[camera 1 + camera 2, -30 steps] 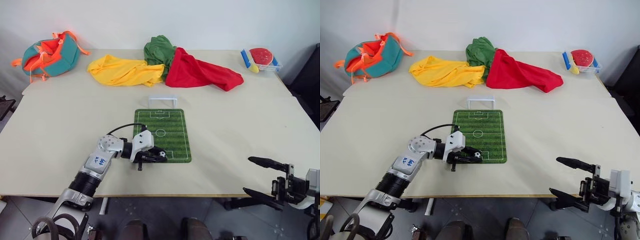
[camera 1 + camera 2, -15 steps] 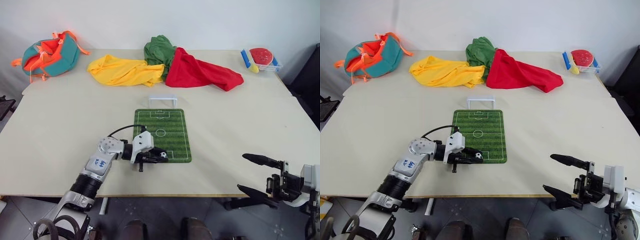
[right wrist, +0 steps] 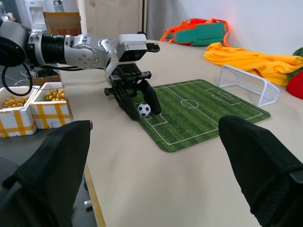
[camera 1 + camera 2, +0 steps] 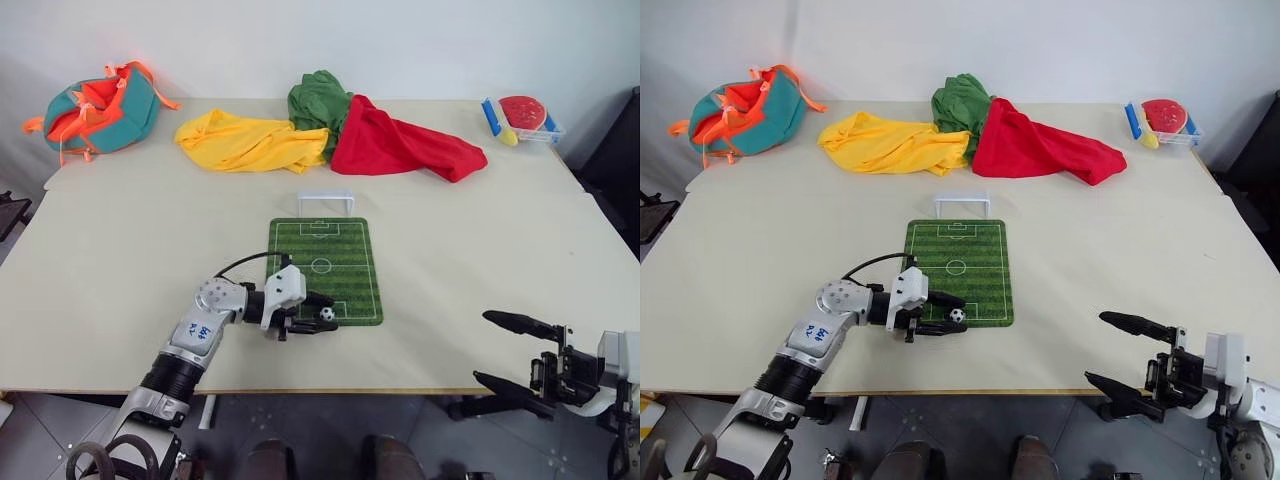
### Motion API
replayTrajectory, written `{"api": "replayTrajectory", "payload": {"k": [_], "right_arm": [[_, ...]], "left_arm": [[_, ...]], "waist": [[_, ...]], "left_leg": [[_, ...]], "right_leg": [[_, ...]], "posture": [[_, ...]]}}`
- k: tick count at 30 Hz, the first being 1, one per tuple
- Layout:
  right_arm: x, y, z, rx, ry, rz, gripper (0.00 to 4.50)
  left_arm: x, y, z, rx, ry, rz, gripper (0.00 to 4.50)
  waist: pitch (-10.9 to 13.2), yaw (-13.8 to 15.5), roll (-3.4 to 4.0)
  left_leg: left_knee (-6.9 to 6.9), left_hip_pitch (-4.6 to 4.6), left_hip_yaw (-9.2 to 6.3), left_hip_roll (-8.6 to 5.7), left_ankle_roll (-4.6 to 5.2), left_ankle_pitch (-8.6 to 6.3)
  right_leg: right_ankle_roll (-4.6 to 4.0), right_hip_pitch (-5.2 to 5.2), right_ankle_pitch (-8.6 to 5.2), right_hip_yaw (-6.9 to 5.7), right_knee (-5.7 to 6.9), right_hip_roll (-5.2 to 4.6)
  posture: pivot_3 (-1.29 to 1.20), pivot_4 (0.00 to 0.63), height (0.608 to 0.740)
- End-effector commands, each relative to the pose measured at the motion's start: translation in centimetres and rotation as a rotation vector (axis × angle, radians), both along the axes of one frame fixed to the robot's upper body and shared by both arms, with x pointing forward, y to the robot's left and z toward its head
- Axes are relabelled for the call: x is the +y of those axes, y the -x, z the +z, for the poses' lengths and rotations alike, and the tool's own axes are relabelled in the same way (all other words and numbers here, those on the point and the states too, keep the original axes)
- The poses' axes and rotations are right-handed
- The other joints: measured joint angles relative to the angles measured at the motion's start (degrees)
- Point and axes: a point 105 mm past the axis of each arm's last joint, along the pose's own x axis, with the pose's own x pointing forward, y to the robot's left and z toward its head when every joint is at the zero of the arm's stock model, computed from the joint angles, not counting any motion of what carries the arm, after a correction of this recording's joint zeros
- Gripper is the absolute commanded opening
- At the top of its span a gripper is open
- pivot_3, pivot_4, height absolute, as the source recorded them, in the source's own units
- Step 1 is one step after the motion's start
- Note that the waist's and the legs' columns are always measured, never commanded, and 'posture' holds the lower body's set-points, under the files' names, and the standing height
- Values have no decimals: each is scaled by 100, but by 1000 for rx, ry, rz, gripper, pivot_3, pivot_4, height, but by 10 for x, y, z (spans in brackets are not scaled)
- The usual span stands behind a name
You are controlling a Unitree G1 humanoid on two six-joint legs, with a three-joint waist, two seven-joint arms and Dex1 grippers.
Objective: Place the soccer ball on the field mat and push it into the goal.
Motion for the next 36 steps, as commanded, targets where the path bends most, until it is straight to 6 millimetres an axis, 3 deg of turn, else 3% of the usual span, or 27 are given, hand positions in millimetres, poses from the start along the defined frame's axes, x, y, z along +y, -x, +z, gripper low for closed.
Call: {"api": "replayTrajectory", "payload": {"k": [1,9,14,18,21,25,27,29,36], "right_arm": [[-1,3,4,-19,-10,4,4500],[1,6,1,8,-16,16,4500],[8,7,1,28,-22,36,4500],[11,2,4,14,-21,32,4500],[2,-1,4,-31,-6,15,4500],[-3,-5,5,-64,9,18,4500],[-8,-10,4,-71,31,44,4500],[-13,-17,5,-74,59,69,4500],[-37,-36,6,-72,110,14,4500]], "left_arm": [[2,2,13,-47,35,-16,2339],[9,0,31,-113,106,17,2339],[28,16,44,-168,172,-24,2339],[60,35,52,-137,168,-49,2339],[94,45,47,-119,100,3,1750],[106,59,42,-67,86,21,582],[95,75,29,-18,103,15,17],[74,87,17,28,132,-6,17],[38,76,2,42,171,69,17]], "waist": [[0,-1,0],[0,0,0],[0,-17,1],[1,-39,5],[2,-41,8],[6,6,15],[6,0,15],[6,-32,24],[7,-13,33]], "left_leg": [[0,0,0,0,0,0],[0,0,-1,1,0,0],[-2,0,-1,3,0,0],[-1,1,0,7,-1,-1],[0,2,0,8,-1,-1],[0,2,-4,5,6,-5],[0,1,-7,4,10,-7],[0,4,-5,5,13,-15],[6,13,-5,5,19,-21]], "right_leg": [[0,0,0,0,0,0],[0,0,0,0,0,0],[0,-2,0,0,0,0],[-2,-4,1,1,1,1],[-5,-3,2,1,0,0],[-5,2,3,0,-3,-3],[-5,5,3,-1,-5,-4],[-5,7,4,3,-12,-4],[1,28,8,-4,-24,-3]], "posture": [[0,150,740],[0,150,740],[0,150,740],[0,150,740],[0,150,740],[0,150,740],[0,150,740],[0,150,740],[0,150,740]]}}
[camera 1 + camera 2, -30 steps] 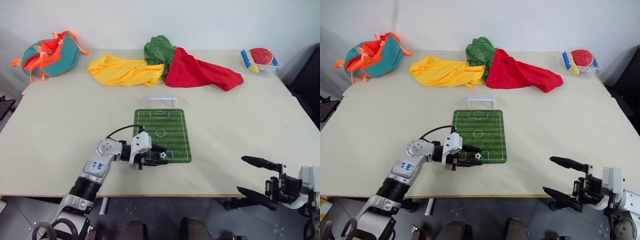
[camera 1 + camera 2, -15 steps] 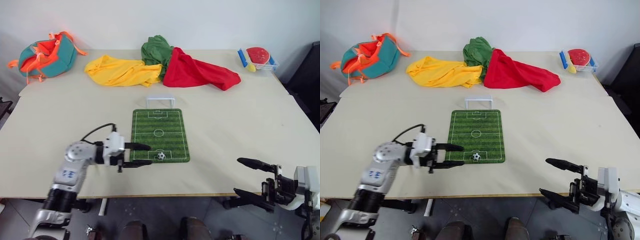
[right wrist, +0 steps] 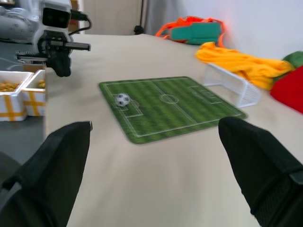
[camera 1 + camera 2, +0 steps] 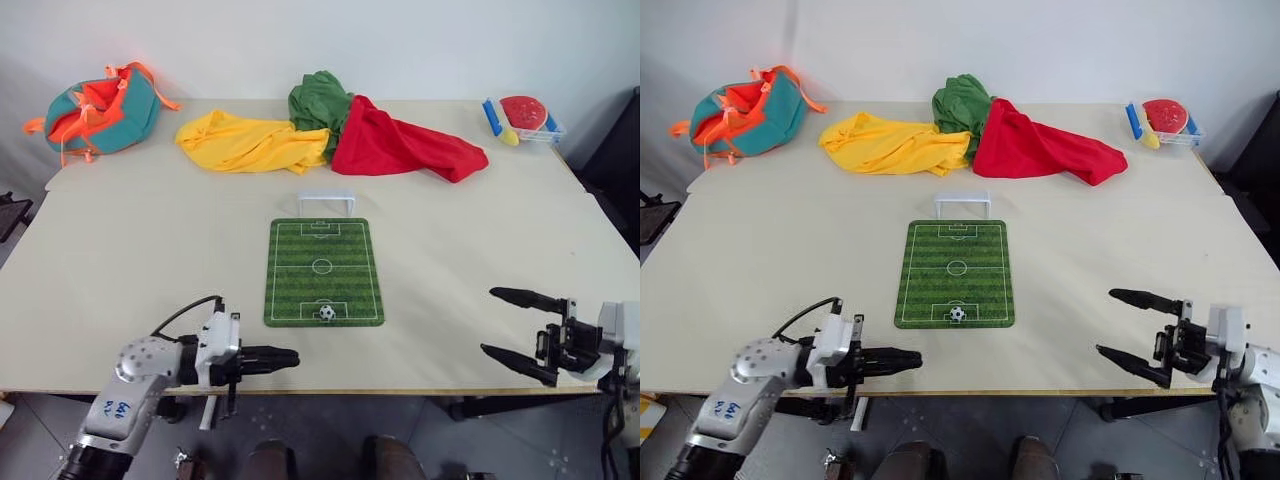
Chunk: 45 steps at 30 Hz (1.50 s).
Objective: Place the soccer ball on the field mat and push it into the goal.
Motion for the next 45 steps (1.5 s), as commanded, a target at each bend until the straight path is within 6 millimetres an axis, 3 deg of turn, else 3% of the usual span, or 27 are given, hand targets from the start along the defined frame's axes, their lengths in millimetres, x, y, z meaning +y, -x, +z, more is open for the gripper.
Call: {"api": "replayTrajectory", "payload": {"k": [1,8,19,23,25,29,34,36,41,45], "right_arm": [[-6,3,-1,-5,37,42,4500],[-1,6,0,8,10,70,4500],[33,20,5,5,-47,60,4500],[37,19,7,-5,-73,12,4500],[37,15,8,-39,-88,-46,4500],[38,0,14,-130,-162,-232,4500],[54,1,13,-120,-204,-239,4500],[61,1,14,-118,-218,-230,4500],[60,-5,19,-128,-239,-241,4500],[52,-10,19,-134,-218,-247,4500]], "left_arm": [[-21,-6,0,-21,4,8,17],[-43,-26,-3,-7,-1,35,17],[-59,-57,-3,-35,-7,46,17],[-63,-81,4,-86,12,123,17],[-62,-97,9,-106,32,199,17],[-54,-144,41,-237,156,439,17],[-59,-133,64,-310,276,314,17],[-46,-125,74,-349,289,268,17],[7,-104,91,-412,236,224,17],[73,-94,98,-415,122,343,17]], "waist": [[0,-3,0],[-2,-6,5],[-3,8,6],[-2,28,6],[-2,17,5],[0,17,2],[-1,6,4],[-1,-8,4],[-1,-75,4],[-1,-83,4]], "left_leg": [[0,1,2,-1,1,0],[4,1,3,-1,1,-1],[7,-1,1,-3,1,-1],[7,-2,-2,-4,1,-1],[7,-3,-2,-5,1,-1],[8,-4,0,-5,0,0],[-2,-7,4,-8,3,-2],[-11,-11,7,-8,4,-2],[-19,-17,11,-4,2,-1],[-14,-15,8,-5,4,-2]], "right_leg": [[0,2,0,1,-3,-1],[4,4,2,0,-6,0],[8,6,4,-1,-11,0],[10,9,5,-4,-15,0],[11,9,6,-4,-17,0],[13,8,7,-6,-18,1],[17,5,9,-6,-32,0],[17,-1,9,-6,-38,2],[17,-16,9,-5,-36,6],[17,-8,9,-2,-37,4]], "posture": [[0,150,740],[0,150,740],[0,150,740],[0,150,740],[0,150,740],[0,150,740],[0,150,740],[0,150,740],[0,150,740],[0,150,740]]}}
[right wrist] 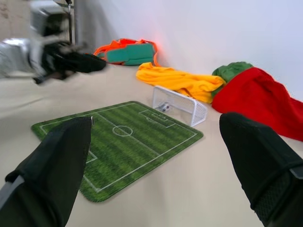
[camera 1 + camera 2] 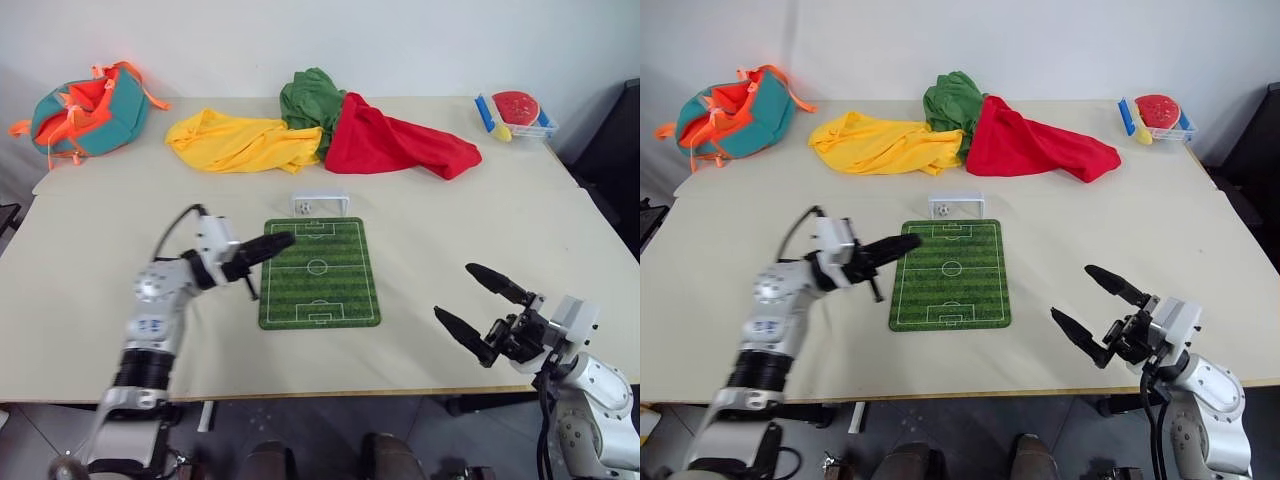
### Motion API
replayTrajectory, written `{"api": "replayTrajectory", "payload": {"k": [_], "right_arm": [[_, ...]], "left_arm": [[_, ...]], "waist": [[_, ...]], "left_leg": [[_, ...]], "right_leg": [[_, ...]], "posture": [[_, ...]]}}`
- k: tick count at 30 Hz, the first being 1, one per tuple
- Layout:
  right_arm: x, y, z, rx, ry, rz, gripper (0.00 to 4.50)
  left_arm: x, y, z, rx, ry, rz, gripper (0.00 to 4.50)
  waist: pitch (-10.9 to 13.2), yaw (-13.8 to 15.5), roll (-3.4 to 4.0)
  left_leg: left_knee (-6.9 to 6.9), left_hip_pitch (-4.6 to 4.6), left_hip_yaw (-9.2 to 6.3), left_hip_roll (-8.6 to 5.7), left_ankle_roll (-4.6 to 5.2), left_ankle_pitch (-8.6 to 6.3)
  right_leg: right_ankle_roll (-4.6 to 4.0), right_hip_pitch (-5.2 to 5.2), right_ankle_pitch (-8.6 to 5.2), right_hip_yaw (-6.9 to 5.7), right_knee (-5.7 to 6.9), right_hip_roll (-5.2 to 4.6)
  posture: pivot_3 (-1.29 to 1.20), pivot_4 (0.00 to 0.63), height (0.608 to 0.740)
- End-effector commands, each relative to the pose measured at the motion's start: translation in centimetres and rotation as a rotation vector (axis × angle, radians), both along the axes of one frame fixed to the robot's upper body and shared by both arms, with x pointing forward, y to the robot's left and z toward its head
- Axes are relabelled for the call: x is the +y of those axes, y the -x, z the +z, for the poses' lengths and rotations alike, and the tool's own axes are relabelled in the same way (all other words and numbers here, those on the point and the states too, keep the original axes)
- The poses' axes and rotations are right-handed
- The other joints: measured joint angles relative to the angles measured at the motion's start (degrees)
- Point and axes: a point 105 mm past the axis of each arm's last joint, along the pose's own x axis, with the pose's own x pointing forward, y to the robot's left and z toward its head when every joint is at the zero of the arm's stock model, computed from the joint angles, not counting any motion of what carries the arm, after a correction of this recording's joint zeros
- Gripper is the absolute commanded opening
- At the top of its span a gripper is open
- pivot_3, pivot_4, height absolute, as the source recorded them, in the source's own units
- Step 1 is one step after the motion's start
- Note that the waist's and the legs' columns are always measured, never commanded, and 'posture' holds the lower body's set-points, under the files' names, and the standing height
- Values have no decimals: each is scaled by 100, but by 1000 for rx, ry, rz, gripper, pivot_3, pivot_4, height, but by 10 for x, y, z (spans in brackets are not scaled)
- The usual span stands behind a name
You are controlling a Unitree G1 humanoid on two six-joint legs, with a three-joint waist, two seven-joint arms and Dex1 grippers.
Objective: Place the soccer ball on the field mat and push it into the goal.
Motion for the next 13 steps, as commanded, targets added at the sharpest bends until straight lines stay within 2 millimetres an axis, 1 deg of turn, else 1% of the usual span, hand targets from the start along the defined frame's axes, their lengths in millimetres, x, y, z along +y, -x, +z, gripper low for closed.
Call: {"api": "replayTrajectory", "payload": {"k": [1,2,4,6,10,13], "right_arm": [[-12,-2,7,-30,16,-15,4500],[-13,-3,7,-32,16,-13,4500],[-14,-5,8,-39,16,-2,4500],[-16,-6,8,-44,25,8,4500],[-18,-9,7,-49,49,30,4500],[-19,-11,5,-48,59,48,4500]], "left_arm": [[53,11,11,13,-50,122,17],[64,12,9,37,-75,161,17],[95,23,-6,118,-118,270,17],[110,36,-15,141,-117,316,17],[125,52,-28,157,-117,396,17],[131,54,-29,135,-92,465,17]], "waist": [[1,-10,1],[1,-14,1],[4,-24,7],[6,-51,10],[8,-38,8],[8,-40,8]], "left_leg": [[0,0,0,1,0,0],[-2,0,-1,1,0,0],[-6,0,-3,2,0,-1],[-11,2,-3,1,3,-3],[-12,0,-5,1,4,-5],[-12,0,-6,3,1,-7]], "right_leg": [[0,0,0,0,1,1],[0,-1,0,0,1,0],[-1,-2,-1,-1,1,0],[-1,-2,-1,0,-1,-2],[-1,-1,-1,-3,-3,-3],[-2,-1,-1,-3,-2,-3]], "posture": [[0,150,740],[0,150,740],[0,150,740],[0,150,740],[0,150,740],[0,150,740]]}}
